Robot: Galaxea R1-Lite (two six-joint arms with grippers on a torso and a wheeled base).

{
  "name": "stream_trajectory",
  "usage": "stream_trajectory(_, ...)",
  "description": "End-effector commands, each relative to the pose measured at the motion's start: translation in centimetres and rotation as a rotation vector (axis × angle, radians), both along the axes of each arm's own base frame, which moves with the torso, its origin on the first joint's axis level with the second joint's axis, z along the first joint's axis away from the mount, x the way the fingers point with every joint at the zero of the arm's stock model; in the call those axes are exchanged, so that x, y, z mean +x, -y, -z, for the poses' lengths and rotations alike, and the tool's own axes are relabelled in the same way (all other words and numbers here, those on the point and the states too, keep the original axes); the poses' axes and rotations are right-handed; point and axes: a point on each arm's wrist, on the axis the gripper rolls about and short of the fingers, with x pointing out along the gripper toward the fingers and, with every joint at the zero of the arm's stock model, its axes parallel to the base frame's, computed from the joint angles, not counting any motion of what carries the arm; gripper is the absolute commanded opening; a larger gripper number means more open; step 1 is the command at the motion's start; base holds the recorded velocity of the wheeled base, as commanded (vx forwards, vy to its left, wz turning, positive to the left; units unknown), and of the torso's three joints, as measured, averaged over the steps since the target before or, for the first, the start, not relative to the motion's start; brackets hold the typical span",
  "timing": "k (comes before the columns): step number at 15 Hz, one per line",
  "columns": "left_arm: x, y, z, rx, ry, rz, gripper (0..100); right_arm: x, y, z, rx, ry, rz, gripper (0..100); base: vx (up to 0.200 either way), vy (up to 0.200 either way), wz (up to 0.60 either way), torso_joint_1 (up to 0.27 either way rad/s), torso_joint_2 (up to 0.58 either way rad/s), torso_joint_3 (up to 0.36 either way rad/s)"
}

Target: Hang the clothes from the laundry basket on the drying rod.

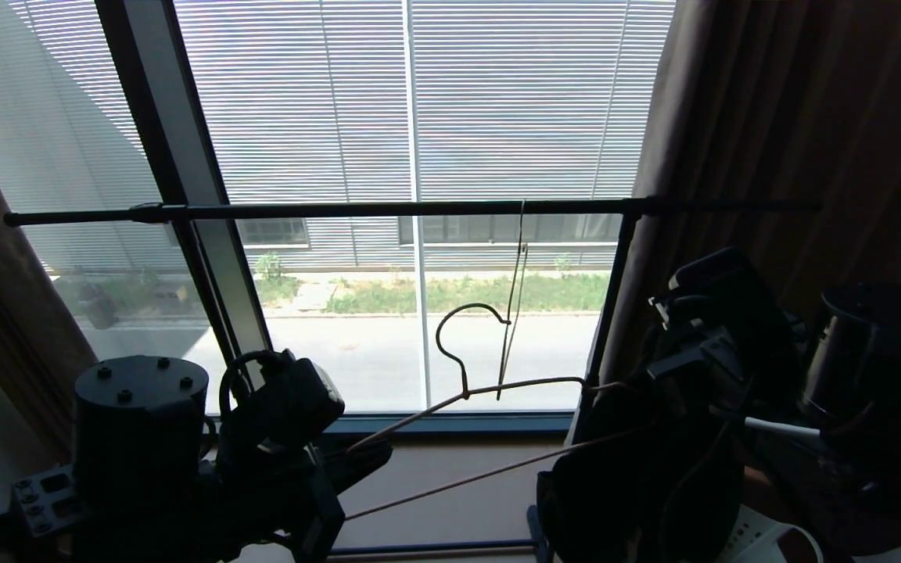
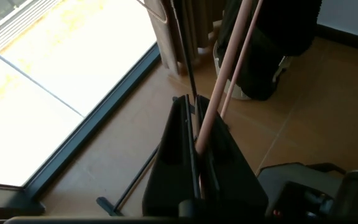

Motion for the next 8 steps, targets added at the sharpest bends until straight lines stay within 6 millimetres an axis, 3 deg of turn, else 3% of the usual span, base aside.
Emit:
stream_trajectory(1, 0.8, 1.3, 0.9, 0.021, -0.028, 0.025, 0, -0.4, -1.8, 0.2, -0.007, -0.006, -0.060, 0, 0.000, 0.000, 0.00, 0.000, 0.00, 0.000)
stream_trajectory(8, 0.9, 1.5, 1.3, 0.014, -0.057, 0.013, 0, -2.9, -5.7, -0.3, 0.018, 0.009, -0.221, 0, 0.000, 0.000, 0.00, 0.000, 0.00, 0.000)
